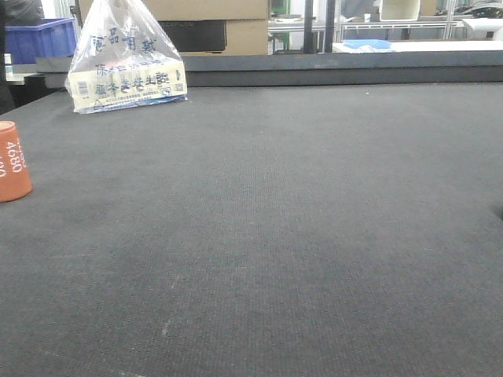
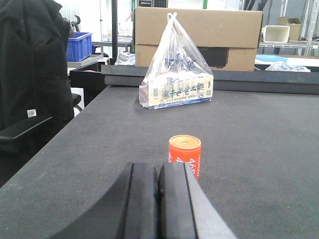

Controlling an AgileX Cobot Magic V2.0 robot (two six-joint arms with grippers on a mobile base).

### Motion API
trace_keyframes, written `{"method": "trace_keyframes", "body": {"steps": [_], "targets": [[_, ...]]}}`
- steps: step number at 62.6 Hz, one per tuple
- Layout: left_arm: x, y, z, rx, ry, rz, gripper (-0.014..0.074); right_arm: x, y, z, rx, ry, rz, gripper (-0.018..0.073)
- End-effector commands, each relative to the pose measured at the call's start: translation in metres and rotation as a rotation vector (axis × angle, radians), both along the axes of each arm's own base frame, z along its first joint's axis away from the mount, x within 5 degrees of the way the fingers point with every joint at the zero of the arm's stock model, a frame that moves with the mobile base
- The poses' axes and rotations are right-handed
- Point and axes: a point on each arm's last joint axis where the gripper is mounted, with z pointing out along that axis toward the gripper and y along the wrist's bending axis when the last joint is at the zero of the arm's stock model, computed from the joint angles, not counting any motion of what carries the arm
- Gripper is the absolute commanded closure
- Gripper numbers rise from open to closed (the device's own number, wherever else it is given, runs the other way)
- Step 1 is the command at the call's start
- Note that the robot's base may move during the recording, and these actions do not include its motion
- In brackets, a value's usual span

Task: Place cylindrical capacitor in blue bin on shelf
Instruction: 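Move left gripper above orange capacitor, right gripper above dark-red capacitor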

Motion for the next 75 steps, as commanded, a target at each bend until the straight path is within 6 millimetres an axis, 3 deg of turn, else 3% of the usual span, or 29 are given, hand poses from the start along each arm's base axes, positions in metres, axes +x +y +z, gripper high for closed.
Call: {"method": "trace_keyframes", "body": {"steps": [1, 35, 42, 46, 59, 68, 75], "targets": [[-0.001, 0.0, 0.003, 0.004, -0.027, 0.004, 0.0707, 0.0, 0.0, 0.002, -0.009, -0.026, -0.006, 0.0724], [-0.001, 0.0, 0.008, 0.009, -0.087, 0.003, 0.0707, 0.0, 0.0, 0.002, -0.009, -0.026, -0.006, 0.0724], [-0.001, 0.0, 0.006, 0.005, -0.063, 0.003, 0.0707, -0.001, -0.001, 0.009, 0.008, -0.096, -0.013, 0.0724], [-0.003, 0.0, 0.018, 0.006, -0.071, 0.004, 0.0707, -0.001, -0.001, 0.011, 0.01, -0.122, -0.016, 0.0724], [-0.006, 0.0, 0.079, -0.004, 0.034, 0.012, 0.0707, -0.01, 0.002, 0.068, 0.003, -0.015, 0.019, 0.0724], [0.017, 0.003, 0.106, -0.019, 0.205, 0.015, 0.0707, 0.003, 0.003, 0.106, -0.003, 0.1, 0.034, 0.0724], [0.047, 0.006, 0.12, -0.033, 0.369, 0.018, 0.0707, 0.033, 0.005, 0.124, -0.007, 0.251, 0.043, 0.0724]]}}
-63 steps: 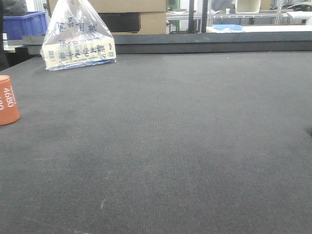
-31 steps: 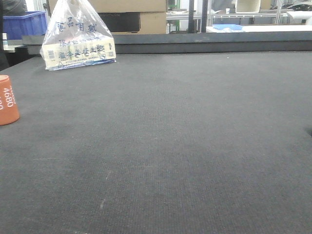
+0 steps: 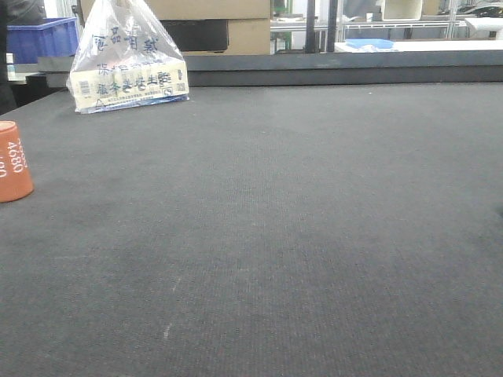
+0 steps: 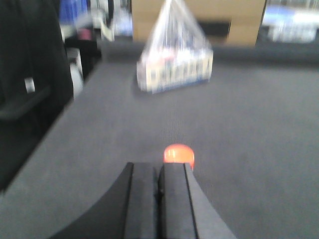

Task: Place cylindrical capacitor in blue bin on shelf
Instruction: 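Move left gripper above orange capacitor, right gripper above dark-red capacitor, then lower both grippers and close them around the two capacitors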

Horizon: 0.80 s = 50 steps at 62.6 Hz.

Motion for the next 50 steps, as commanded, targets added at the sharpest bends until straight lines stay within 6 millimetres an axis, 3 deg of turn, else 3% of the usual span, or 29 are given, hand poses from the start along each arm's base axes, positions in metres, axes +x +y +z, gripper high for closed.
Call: {"method": "trace_keyframes", "body": {"steps": [1, 14, 22, 33, 50], "targets": [[0.025, 0.003, 0.01, -0.012, 0.138, 0.008, 0.0707, 0.023, 0.001, 0.011, -0.006, 0.126, 0.005, 0.0724], [0.083, 0.008, 0.027, -0.029, 0.33, 0.011, 0.0707, 0.092, 0.003, 0.012, -0.018, 0.359, 0.009, 0.0724], [0.114, 0.011, 0.023, -0.034, 0.399, 0.011, 0.0707, 0.118, 0.004, 0.002, 0.0, 0.443, 0.012, 0.0724], [0.146, 0.014, 0.015, -0.045, 0.526, 0.013, 0.0707, 0.137, 0.006, -0.016, 0.026, 0.564, 0.019, 0.0724], [0.198, 0.016, 0.023, -0.093, 0.754, 0.008, 0.0707, 0.154, 0.008, -0.03, 0.03, 0.694, 0.029, 0.0724]]}}
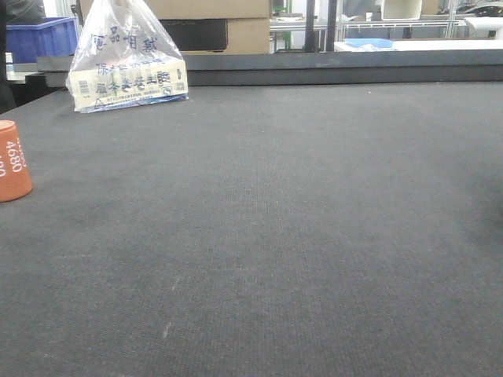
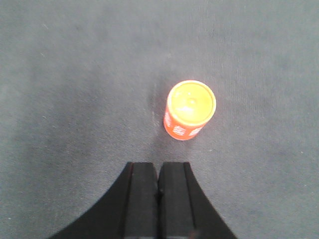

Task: Place cylindrical capacitor in blue bin on shelf
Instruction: 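Lower both grippers and close them around the two capacitors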

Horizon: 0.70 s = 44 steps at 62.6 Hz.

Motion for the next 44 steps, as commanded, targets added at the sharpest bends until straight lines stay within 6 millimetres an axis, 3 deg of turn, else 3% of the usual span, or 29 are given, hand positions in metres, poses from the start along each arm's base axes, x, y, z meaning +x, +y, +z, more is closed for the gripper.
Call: {"method": "trace_keyframes", "body": {"steps": [1, 17, 28, 32, 37, 44], "targets": [[0.019, 0.0, 0.003, -0.025, 0.038, 0.003, 0.0707, 0.006, 0.0, 0.0, 0.002, 0.007, -0.003, 0.0724], [0.071, -0.019, -0.011, -0.012, 0.153, -0.072, 0.068, 0.013, 0.0, -0.007, 0.003, 0.042, -0.003, 0.0724], [0.087, -0.03, -0.031, 0.041, 0.201, -0.118, 0.0386, 0.014, 0.0, -0.009, 0.002, 0.055, -0.002, 0.0685], [0.09, -0.03, -0.036, 0.05, 0.215, -0.111, 0.0271, 0.015, 0.0, -0.012, 0.002, 0.073, -0.001, 0.0613], [0.094, -0.026, -0.044, 0.059, 0.234, -0.057, 0.0148, 0.016, 0.001, -0.018, 0.002, 0.114, 0.003, 0.043], [0.098, -0.022, -0.052, 0.091, 0.253, -0.014, 0.0094, 0.018, 0.002, -0.023, 0.025, 0.149, -0.001, 0.0183]]}}
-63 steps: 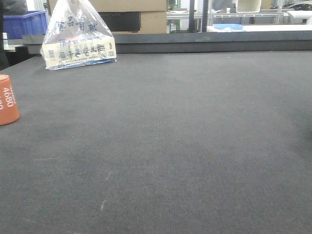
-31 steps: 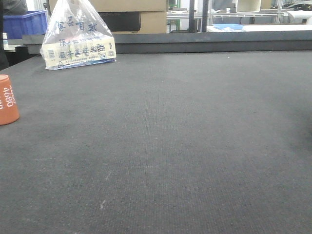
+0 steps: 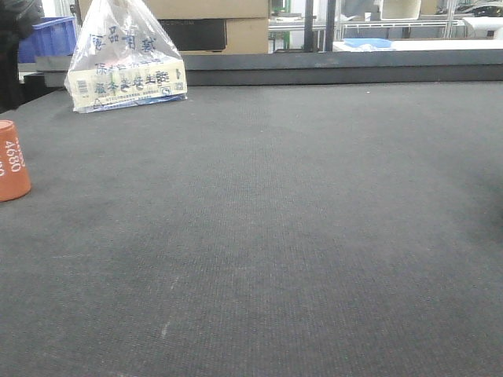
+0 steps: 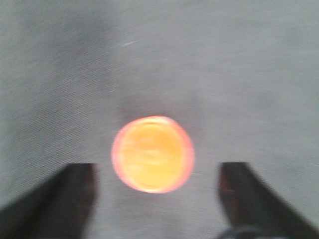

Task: Place cylindrical capacitor in blue bin on shelf
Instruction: 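Lower both grippers and close them around the two capacitors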

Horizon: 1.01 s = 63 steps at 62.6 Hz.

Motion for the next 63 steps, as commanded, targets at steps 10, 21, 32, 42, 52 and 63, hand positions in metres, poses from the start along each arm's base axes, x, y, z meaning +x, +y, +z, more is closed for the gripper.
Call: {"method": "trace_keyframes", "body": {"steps": [10, 21, 32, 42, 52, 63], "targets": [[0.013, 0.002, -0.025, 0.034, 0.055, 0.027, 0.0101, 0.009, 0.0, -0.01, 0.014, 0.039, -0.009, -0.0003], [0.02, 0.001, -0.04, 0.029, 0.084, 0.026, 0.0101, 0.014, 0.005, -0.019, 0.058, 0.086, -0.018, 0.0009], [0.022, -0.001, -0.047, -0.004, 0.103, 0.034, 0.0101, 0.016, 0.027, -0.024, 0.049, 0.084, 0.066, 0.0009], [0.023, -0.002, -0.046, -0.011, 0.1, 0.035, 0.0101, 0.023, 0.036, -0.026, 0.032, 0.031, 0.098, 0.0009], [0.023, -0.005, -0.046, -0.047, 0.09, 0.043, 0.0101, 0.026, 0.036, -0.038, -0.006, 0.092, 0.117, 0.0009], [0.024, -0.006, -0.046, -0.063, 0.082, 0.046, 0.0101, 0.031, 0.034, -0.05, -0.057, 0.123, 0.14, 0.0009]]}}
